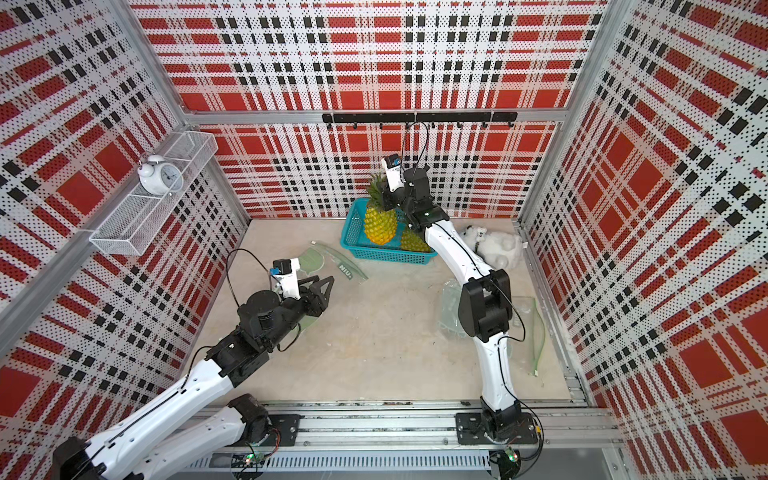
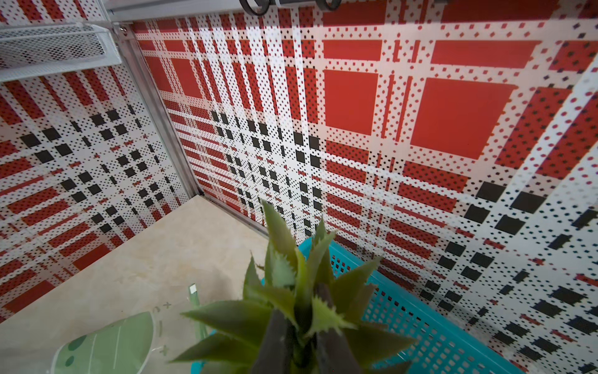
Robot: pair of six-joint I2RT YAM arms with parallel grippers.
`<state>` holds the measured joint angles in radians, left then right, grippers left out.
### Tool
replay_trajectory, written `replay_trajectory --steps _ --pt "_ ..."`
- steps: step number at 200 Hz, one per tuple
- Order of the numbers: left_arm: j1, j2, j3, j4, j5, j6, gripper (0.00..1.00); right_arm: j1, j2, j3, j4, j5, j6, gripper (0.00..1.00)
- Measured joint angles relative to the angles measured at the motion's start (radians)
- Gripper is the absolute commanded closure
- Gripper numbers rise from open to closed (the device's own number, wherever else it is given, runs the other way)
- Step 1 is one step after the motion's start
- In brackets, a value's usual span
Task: Open the zip-top bag and take out the pineapple
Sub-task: Place the pineapple in the basket.
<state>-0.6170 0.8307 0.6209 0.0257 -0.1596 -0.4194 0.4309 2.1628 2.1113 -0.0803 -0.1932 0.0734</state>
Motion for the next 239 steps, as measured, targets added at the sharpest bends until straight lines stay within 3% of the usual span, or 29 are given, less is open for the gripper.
replay_trajectory --steps 151,202,227,239 --pt "0.01 -0.001 -0.023 -0.026 0.018 0.005 0.44 0.047 0.119 0.022 0.011 0.169 -0.05 1.0" --pt "0.01 -0.001 -0.027 -0.027 0.021 0.005 0.44 0.047 0.119 -0.052 0.067 0.177 -0.04 1.0" --pt "0.01 -0.001 -0.027 -0.027 0.022 0.005 0.43 0.047 0.119 -0.072 0.106 0.179 -0.034 0.96" --pt "0.01 -0.001 -0.027 -0.027 0.023 0.005 0.43 0.047 0.117 -0.079 0.116 0.179 -0.031 0.89"
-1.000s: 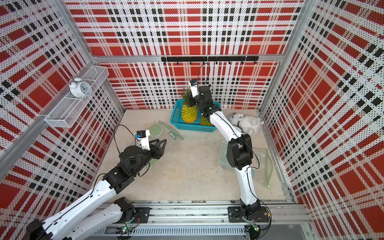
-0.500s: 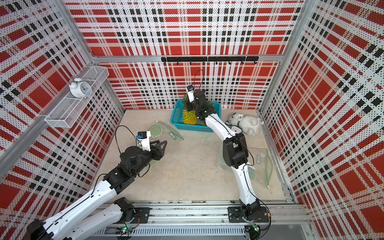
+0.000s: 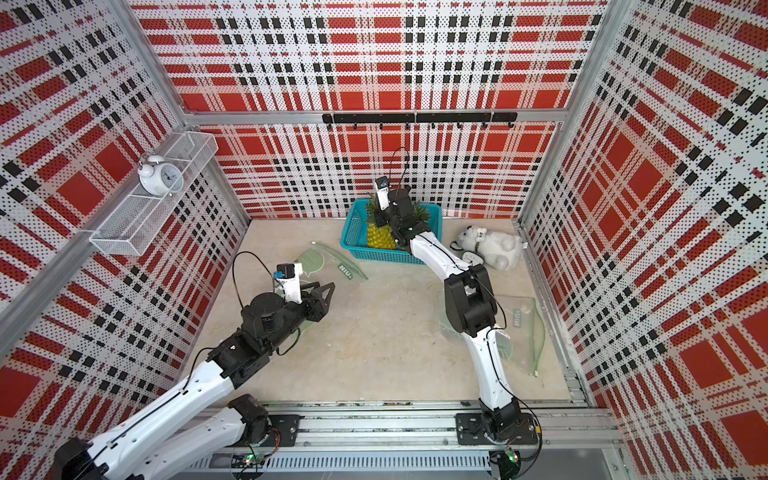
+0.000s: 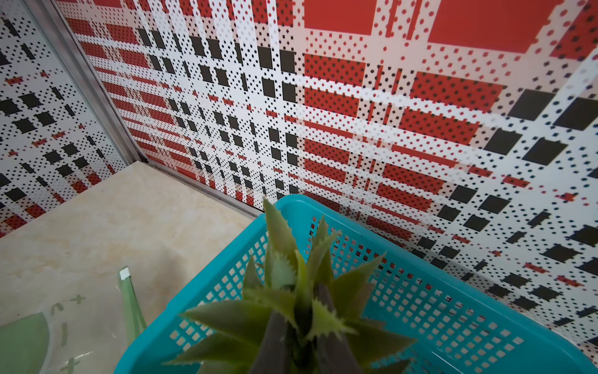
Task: Open the zip-top bag and take out the pineapple
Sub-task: Place the pineapple in the basket, then reset both arms
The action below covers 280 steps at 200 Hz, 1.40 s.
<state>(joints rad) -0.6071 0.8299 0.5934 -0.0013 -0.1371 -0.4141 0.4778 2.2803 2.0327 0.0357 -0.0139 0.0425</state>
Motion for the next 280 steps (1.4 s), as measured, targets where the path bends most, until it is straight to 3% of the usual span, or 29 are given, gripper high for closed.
replay_trajectory --steps 41,81,137,184,225,280 --pt "0.0 0.001 0.0 0.0 0.001 0.0 0.42 0.0 -0.021 -0.03 0.027 -0.001 0.007 0.62" --pt "0.0 0.001 0.0 0.0 0.0 0.003 0.4 0.0 -0.097 -0.07 0.077 -0.001 0.016 0.42" --pt "0.019 0.014 0.0 0.0 -0.037 0.019 0.34 0.0 -0.284 -0.212 0.18 0.0 0.026 0.33" --pt "0.083 0.045 0.014 0.008 -0.164 0.037 0.27 0.0 -0.501 -0.455 0.277 0.057 0.002 0.32" --pt "0.182 0.045 0.014 0.063 -0.31 0.069 0.27 -0.012 -0.717 -0.702 0.321 0.16 -0.033 0.31" --pt "0.341 0.046 -0.056 0.199 -0.398 0.137 0.28 -0.083 -0.971 -1.012 0.344 0.294 -0.059 0.3"
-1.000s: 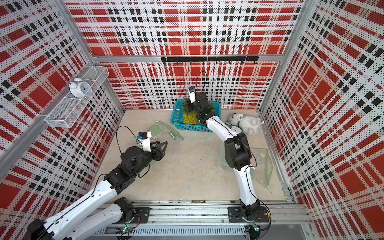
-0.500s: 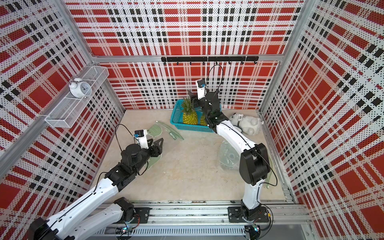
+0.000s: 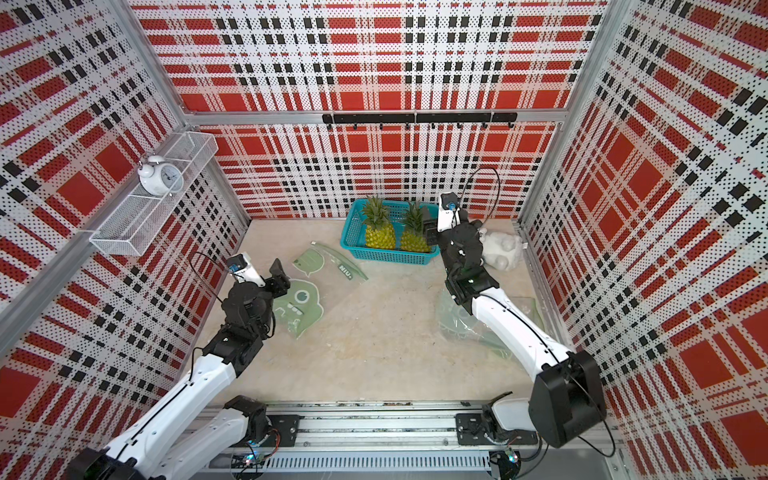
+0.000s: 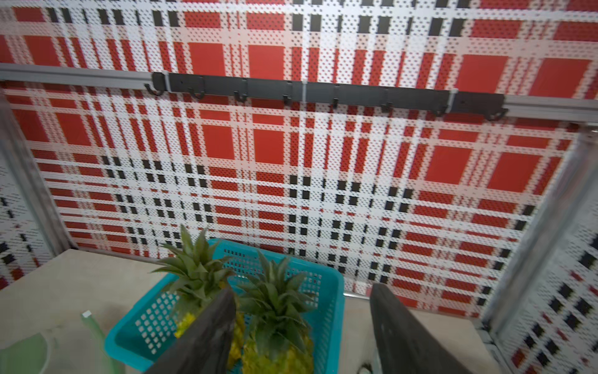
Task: Open the zip-top bag and take out the pineapple
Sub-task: Reset both arms
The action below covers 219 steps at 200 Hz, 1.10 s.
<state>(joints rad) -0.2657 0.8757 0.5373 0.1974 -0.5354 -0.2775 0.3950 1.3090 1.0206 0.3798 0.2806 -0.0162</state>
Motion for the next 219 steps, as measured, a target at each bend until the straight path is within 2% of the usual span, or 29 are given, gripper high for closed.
replay_trajectory --steps 30,64,132,183,203,219 --pt "0.069 0.01 -0.079 0.061 -0.031 0.031 0.28 -0.052 -0.099 -0.145 -0.002 0.053 -0.002 0.29" --pt "0.098 0.02 -0.16 0.146 -0.058 0.063 0.28 -0.138 -0.196 -0.304 -0.02 0.078 0.013 0.28" --pt "0.153 0.035 -0.306 0.321 -0.01 0.126 0.27 -0.274 -0.281 -0.542 -0.007 0.077 0.074 0.27" --pt "0.172 0.099 -0.36 0.477 0.09 0.18 0.15 -0.332 -0.28 -0.682 0.083 0.021 0.096 0.24" --pt "0.182 0.153 -0.363 0.539 0.14 0.189 0.0 -0.364 -0.266 -0.718 0.136 -0.021 0.109 0.23" --pt "0.187 0.195 -0.378 0.602 0.174 0.194 0.02 -0.389 -0.245 -0.751 0.205 -0.069 0.118 0.23"
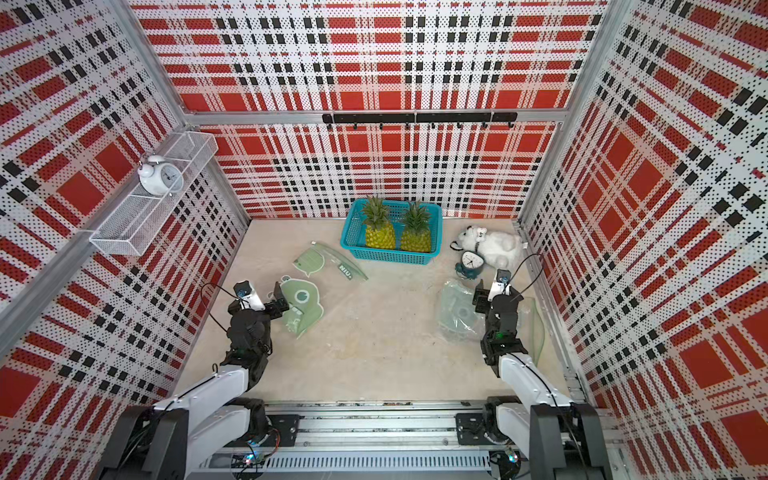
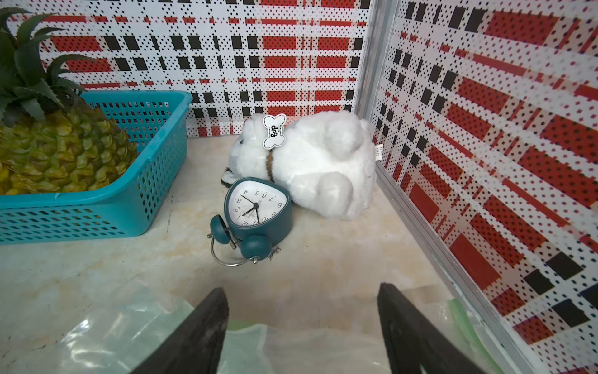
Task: Open the zip-top bag and take out the pineapple
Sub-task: Reset both arms
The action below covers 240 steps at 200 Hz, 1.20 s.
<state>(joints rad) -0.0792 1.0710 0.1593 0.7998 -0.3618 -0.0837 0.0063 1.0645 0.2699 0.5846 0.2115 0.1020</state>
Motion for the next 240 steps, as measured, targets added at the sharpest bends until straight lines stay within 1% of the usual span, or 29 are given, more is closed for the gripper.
replay_trajectory --steps 32,56,89,116,145,157,173,202,240 --pt "0.009 0.071 -0.055 0.146 0.066 0.012 0.02 -0.019 0.061 -0.092 0.193 -0.059 0.002 0.21" --pt "0.015 0.119 -0.083 0.251 0.101 0.027 0.02 -0.024 0.147 -0.14 0.349 -0.083 0.003 0.21" --pt "0.027 0.187 -0.079 0.365 0.133 0.046 0.02 -0.029 0.275 -0.148 0.538 -0.118 0.016 0.21" --pt "0.034 0.283 -0.054 0.449 0.153 0.061 0.02 -0.029 0.382 -0.144 0.66 -0.144 0.019 0.21" --pt "0.039 0.421 -0.029 0.568 0.178 0.068 0.02 -0.029 0.504 -0.142 0.795 -0.16 0.019 0.15" --pt "0.04 0.483 -0.024 0.617 0.179 0.07 0.02 -0.029 0.52 -0.143 0.806 -0.166 0.019 0.1" --pt "0.04 0.499 -0.013 0.605 0.169 0.069 0.02 -0.029 0.518 -0.135 0.811 -0.167 0.02 0.0" --pt "0.04 0.5 0.045 0.6 0.142 0.061 0.02 -0.029 0.516 -0.066 0.745 -0.175 0.019 0.0" --pt "0.04 0.5 0.049 0.598 0.117 0.055 0.02 -0.029 0.515 -0.036 0.693 -0.175 0.019 0.0"
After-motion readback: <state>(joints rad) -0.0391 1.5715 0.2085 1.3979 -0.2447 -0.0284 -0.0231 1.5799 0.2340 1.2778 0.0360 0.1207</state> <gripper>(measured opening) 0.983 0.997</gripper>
